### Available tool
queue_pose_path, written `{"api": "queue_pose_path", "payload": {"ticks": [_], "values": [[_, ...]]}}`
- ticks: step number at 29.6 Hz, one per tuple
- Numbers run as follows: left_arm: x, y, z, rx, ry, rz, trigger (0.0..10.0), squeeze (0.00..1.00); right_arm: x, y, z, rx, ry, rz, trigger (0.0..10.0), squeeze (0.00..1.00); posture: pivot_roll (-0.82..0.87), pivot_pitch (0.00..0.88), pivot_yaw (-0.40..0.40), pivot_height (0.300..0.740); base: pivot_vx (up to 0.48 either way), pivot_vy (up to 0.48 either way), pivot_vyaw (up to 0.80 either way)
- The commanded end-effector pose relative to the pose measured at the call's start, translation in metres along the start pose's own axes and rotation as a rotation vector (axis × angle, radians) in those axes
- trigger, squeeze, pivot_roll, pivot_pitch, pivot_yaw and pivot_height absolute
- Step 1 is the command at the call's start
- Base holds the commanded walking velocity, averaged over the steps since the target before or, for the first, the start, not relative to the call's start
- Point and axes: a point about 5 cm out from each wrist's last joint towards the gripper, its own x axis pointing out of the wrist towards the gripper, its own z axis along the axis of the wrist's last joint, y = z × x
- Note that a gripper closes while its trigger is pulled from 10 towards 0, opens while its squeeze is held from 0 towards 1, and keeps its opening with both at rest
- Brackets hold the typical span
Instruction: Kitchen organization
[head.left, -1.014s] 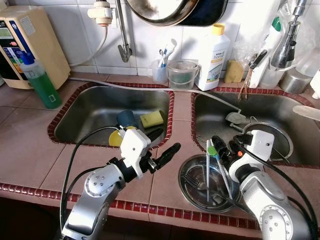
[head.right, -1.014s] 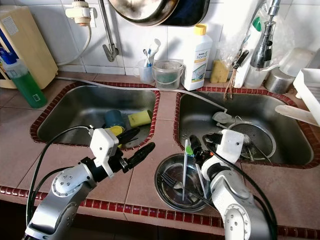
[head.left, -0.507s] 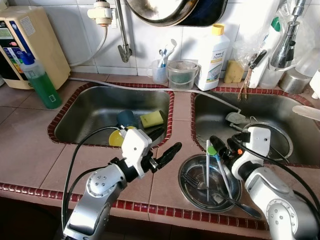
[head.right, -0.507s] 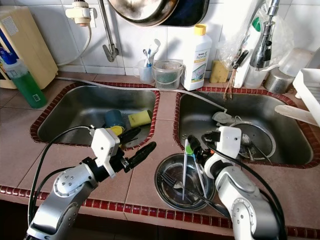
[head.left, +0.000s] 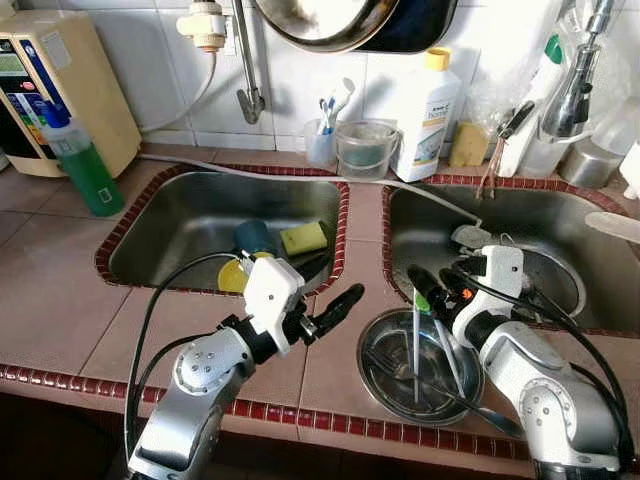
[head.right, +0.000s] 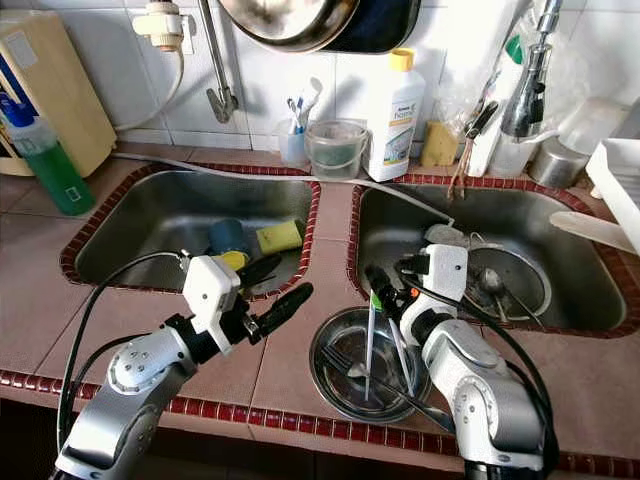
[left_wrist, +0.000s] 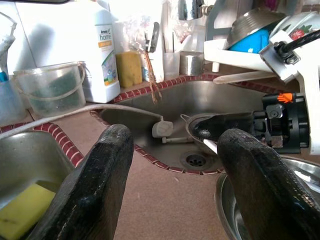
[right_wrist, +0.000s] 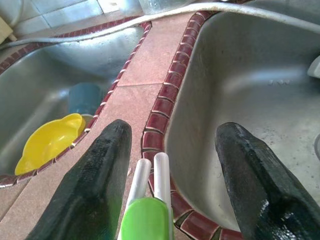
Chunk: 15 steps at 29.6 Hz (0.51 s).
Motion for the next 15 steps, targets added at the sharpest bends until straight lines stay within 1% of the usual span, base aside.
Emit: {"api": "queue_pose_path", "payload": {"ticks": [1, 4, 8, 11, 15], "values": [[0.001, 0.0, 0.002, 0.018, -0.004, 0.002, 10.0, 0.0, 0.003, 0.004, 0.0, -0.006, 0.0, 0.026, 10.0, 0.0, -0.25, 0.038, 0.028, 0.74, 0.0, 0.0, 0.0], [0.001, -0.001, 0.002, 0.017, -0.005, 0.003, 10.0, 0.0, 0.004, 0.009, -0.001, 0.014, 0.004, 0.056, 10.0, 0.0, -0.25, 0.039, 0.03, 0.74, 0.0, 0.0, 0.0], [0.001, 0.0, 0.002, 0.016, -0.004, 0.004, 10.0, 0.0, 0.006, 0.018, -0.005, 0.01, 0.005, 0.104, 10.0, 0.0, -0.25, 0.038, 0.03, 0.74, 0.0, 0.0, 0.0], [0.001, -0.001, 0.002, 0.015, -0.004, 0.003, 10.0, 0.0, 0.006, 0.021, -0.006, 0.022, 0.007, 0.111, 10.0, 0.0, -0.25, 0.042, 0.029, 0.74, 0.0, 0.0, 0.0], [0.001, -0.001, 0.003, 0.015, -0.004, 0.003, 10.0, 0.0, 0.004, 0.021, -0.01, 0.032, 0.029, 0.107, 10.0, 0.0, -0.25, 0.051, 0.029, 0.74, 0.0, 0.0, 0.0]]}}
